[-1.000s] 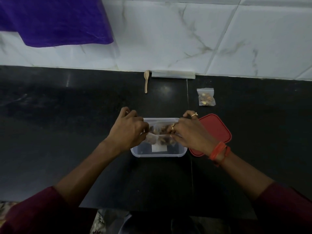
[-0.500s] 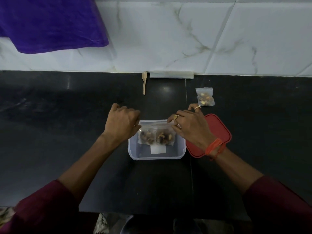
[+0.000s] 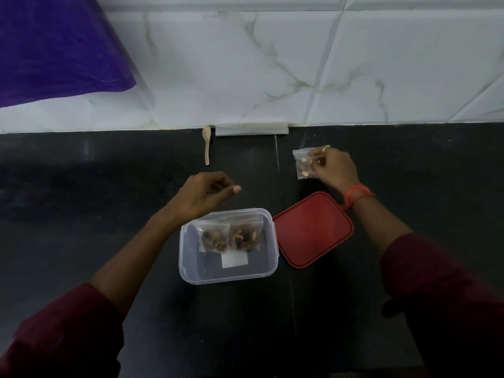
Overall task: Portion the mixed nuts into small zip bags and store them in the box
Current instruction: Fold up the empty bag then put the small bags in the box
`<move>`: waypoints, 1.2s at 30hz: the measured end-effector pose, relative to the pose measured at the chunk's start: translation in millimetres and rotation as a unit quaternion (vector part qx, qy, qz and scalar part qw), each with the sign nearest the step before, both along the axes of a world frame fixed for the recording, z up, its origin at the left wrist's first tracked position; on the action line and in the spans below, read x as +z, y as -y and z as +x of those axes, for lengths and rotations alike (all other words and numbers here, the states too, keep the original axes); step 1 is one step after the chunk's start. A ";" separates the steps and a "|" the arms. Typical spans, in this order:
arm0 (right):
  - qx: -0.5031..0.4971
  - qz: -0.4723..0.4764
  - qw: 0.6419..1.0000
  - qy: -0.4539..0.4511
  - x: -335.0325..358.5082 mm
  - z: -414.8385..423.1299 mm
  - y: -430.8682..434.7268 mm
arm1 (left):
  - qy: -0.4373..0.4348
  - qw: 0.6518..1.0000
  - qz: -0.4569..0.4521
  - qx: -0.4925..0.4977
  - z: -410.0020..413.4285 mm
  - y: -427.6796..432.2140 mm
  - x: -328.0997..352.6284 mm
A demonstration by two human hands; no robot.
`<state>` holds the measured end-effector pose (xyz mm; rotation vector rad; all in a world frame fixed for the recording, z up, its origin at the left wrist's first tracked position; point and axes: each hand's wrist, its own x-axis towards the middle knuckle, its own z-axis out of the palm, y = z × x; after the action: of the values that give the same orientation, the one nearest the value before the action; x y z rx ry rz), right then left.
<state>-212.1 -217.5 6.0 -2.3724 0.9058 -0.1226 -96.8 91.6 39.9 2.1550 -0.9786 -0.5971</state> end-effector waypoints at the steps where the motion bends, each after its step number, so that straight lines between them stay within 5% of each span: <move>1: -0.021 0.024 0.999 0.000 -5.0 4.9 9.2 | -0.019 1.000 -0.002 -0.001 0.2 2.6 -3.7; 10: -0.160 0.141 0.977 0.024 -34.7 40.3 43.1 | -0.069 0.998 -0.017 0.003 10.6 -18.4 -31.2; 16: -0.188 0.153 0.969 0.038 -37.3 47.0 46.4 | -0.203 0.976 -0.074 0.039 11.5 -26.0 -32.5; 22: -0.084 0.089 0.990 0.068 -14.6 40.8 32.3 | -0.294 0.939 -0.120 0.130 5.7 -37.8 -36.0; 29: 0.081 -0.029 0.984 0.156 42.7 16.3 -10.9 | -0.299 0.922 -0.154 0.190 -18.4 -43.6 -37.4; 36: 0.170 0.074 0.958 0.221 97.1 -24.7 -105.5 | -0.282 0.909 -0.176 0.253 -38.8 -50.6 -44.4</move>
<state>-236.9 -112.0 103.1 -2.1939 0.2800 -0.4129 -135.6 142.3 -4.4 1.6627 -0.1747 -0.6653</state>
